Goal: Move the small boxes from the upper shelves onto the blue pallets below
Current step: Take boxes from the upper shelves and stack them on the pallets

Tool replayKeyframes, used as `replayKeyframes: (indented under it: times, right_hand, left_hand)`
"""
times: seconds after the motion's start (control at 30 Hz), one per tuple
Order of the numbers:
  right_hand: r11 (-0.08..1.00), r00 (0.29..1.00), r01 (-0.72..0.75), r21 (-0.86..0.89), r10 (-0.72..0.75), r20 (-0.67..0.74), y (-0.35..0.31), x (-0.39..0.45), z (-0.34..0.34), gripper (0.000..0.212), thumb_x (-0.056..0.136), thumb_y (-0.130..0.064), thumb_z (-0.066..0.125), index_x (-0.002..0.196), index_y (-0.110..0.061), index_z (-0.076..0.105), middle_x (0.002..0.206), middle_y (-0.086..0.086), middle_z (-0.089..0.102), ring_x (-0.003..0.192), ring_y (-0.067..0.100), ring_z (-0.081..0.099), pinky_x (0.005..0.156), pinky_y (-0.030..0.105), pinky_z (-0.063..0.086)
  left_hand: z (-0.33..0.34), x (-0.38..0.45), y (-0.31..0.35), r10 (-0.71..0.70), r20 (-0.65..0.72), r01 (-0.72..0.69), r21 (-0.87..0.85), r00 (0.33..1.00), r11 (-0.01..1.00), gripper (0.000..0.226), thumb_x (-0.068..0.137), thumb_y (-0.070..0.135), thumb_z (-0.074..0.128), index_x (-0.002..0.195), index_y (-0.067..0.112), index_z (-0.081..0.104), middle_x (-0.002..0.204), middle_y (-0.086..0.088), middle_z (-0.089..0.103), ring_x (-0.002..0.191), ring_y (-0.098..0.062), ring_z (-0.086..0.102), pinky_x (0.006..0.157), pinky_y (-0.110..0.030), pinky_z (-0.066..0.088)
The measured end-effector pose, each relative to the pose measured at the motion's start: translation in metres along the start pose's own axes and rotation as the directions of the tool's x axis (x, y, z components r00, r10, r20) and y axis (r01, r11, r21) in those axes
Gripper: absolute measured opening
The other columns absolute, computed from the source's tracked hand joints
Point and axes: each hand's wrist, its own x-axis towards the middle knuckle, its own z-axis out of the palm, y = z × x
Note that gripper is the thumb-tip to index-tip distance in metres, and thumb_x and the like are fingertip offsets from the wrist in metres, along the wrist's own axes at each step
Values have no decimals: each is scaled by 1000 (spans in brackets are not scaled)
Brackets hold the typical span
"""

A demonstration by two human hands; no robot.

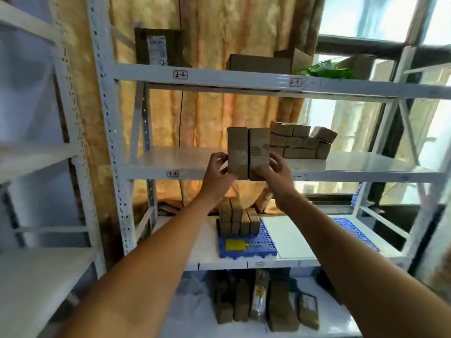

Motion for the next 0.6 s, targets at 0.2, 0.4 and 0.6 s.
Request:
replayKeyframes:
  times: [0.2, 0.4, 0.6]
  right_hand:
    - [989, 990, -134, -68, 136, 24, 59, -35, -55, 69, 79, -16, 87, 140, -29, 58, 124, -9, 73, 107, 8, 73, 75, 22, 62]
    - [929, 949, -316, -191, 307, -72, 167, -18, -92, 59, 86, -17, 80, 141, -22, 59, 127, -1, 72, 106, 15, 73, 96, 39, 61]
    - [852, 869, -493, -174, 472, -147, 250, 62, -129, 35, 90, -23, 78, 123, -21, 66, 99, -1, 77, 76, 11, 78, 59, 20, 59]
  left_hand:
    - [34, -50, -71, -159, -5, 159, 5, 987, 987, 46, 81, 4, 78, 109, 31, 54, 105, 21, 71, 97, 11, 66, 73, -16, 55]
    - [59, -50, -181, -370, -4, 367, 124, 929, 922, 50, 84, 4, 77, 125, 26, 58, 114, 14, 67, 103, 7, 64, 72, -8, 51]
    - [95, 20, -287, -482, -8, 471, 229, 876, 852, 47, 92, 18, 72, 137, 21, 60, 114, 12, 63, 104, -6, 61, 67, -1, 44]
